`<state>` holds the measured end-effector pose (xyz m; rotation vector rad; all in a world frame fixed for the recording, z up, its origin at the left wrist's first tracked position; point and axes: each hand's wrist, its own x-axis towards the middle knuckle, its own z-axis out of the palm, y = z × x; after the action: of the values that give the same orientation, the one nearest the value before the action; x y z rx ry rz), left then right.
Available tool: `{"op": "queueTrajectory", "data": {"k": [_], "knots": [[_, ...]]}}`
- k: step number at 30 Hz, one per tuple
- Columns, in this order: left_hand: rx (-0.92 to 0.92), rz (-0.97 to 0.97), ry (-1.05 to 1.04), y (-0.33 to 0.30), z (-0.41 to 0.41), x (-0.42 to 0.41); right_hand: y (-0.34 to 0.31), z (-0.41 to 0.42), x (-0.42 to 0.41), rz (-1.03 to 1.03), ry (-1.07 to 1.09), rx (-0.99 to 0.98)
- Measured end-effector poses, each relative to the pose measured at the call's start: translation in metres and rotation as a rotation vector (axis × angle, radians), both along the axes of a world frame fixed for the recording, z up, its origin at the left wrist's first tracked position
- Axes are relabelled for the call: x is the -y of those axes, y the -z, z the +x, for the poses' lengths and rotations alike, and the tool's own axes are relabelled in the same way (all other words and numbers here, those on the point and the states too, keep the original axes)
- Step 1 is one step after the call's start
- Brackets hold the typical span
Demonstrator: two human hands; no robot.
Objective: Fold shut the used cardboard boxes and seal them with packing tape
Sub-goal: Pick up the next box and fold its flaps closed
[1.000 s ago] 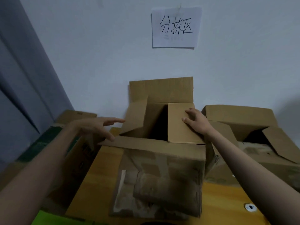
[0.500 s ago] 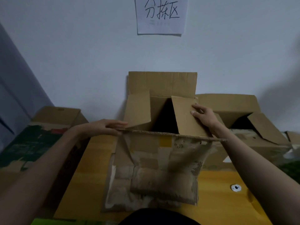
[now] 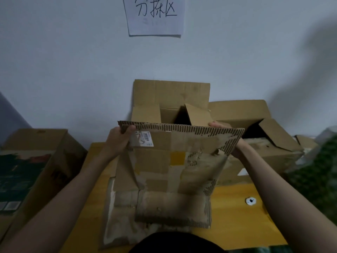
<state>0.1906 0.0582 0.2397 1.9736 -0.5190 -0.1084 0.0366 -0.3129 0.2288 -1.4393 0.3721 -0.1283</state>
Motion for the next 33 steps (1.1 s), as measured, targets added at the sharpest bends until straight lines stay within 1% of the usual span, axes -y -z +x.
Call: {"op": "queueTrajectory", "data": {"k": [4, 6, 8, 10, 11, 12, 14, 16, 18, 19, 21, 22, 23, 24, 25, 26, 28, 29, 30, 32, 33], "knots": [[-0.013, -0.048, -0.089, 0.006, 0.001, 0.007, -0.008, -0.01, -0.013, -0.083, -0.093, -0.002], [-0.016, -0.01, -0.06, 0.009, 0.001, 0.003, -0.006, -0.009, -0.006, -0.248, -0.182, -0.027], [0.01, 0.097, -0.014, 0.007, -0.007, -0.001, -0.007, -0.009, -0.003, -0.376, -0.269, -0.079], [0.02, 0.121, 0.052, 0.004, -0.02, 0.002, 0.007, -0.004, 0.013, -0.436, -0.334, -0.143], [0.022, 0.118, 0.056, 0.005, -0.027, 0.004, 0.014, 0.0, 0.015, -0.407, -0.31, -0.168], [0.031, 0.127, 0.053, 0.004, -0.034, 0.005, 0.014, -0.001, 0.011, -0.466, -0.32, -0.149], [0.052, 0.106, 0.004, 0.006, -0.043, 0.003, 0.01, 0.001, 0.008, -0.379, -0.18, -0.154], [0.025, 0.032, -0.045, 0.008, -0.048, -0.002, 0.015, -0.006, 0.01, -0.22, -0.102, -0.186], [-0.029, 0.003, -0.095, 0.005, -0.049, -0.005, 0.026, -0.018, 0.013, -0.213, -0.07, -0.174], [-0.054, -0.004, -0.119, 0.004, -0.048, -0.006, 0.027, -0.023, 0.01, -0.172, -0.039, -0.173], [-0.043, 0.036, -0.138, 0.004, -0.043, -0.004, 0.023, -0.02, 0.002, -0.062, 0.027, -0.152], [-0.017, 0.077, -0.145, 0.007, -0.038, -0.003, 0.021, -0.019, 0.0, -0.007, 0.016, -0.143], [0.001, 0.12, -0.163, 0.01, -0.032, -0.002, 0.017, -0.018, -0.003, -0.006, 0.01, -0.145], [0.012, 0.18, -0.181, 0.015, -0.025, -0.002, 0.016, -0.017, -0.006, -0.008, 0.01, -0.135], [0.019, 0.25, -0.193, 0.022, -0.015, -0.002, 0.017, -0.017, -0.009, -0.065, 0.003, -0.129], [0.014, 0.325, -0.185, 0.026, -0.007, -0.001, 0.021, -0.018, -0.011, -0.158, -0.005, -0.135], [-0.007, 0.418, -0.15, 0.025, 0.007, 0.005, 0.035, -0.017, -0.017, -0.401, -0.011, -0.176], [0.0, 0.422, -0.13, 0.021, 0.014, 0.011, 0.042, -0.016, -0.02, -0.471, 0.002, -0.184], [0.019, 0.397, -0.116, 0.014, 0.02, 0.019, 0.047, -0.017, -0.023, -0.496, 0.018, -0.187], [0.005, 0.257, -0.14, -0.006, 0.034, 0.038, 0.051, -0.021, -0.025, -0.47, 0.039, -0.181], [-0.049, 0.166, -0.159, -0.019, 0.043, 0.047, 0.054, -0.023, -0.025, -0.443, 0.04, -0.176]]}}
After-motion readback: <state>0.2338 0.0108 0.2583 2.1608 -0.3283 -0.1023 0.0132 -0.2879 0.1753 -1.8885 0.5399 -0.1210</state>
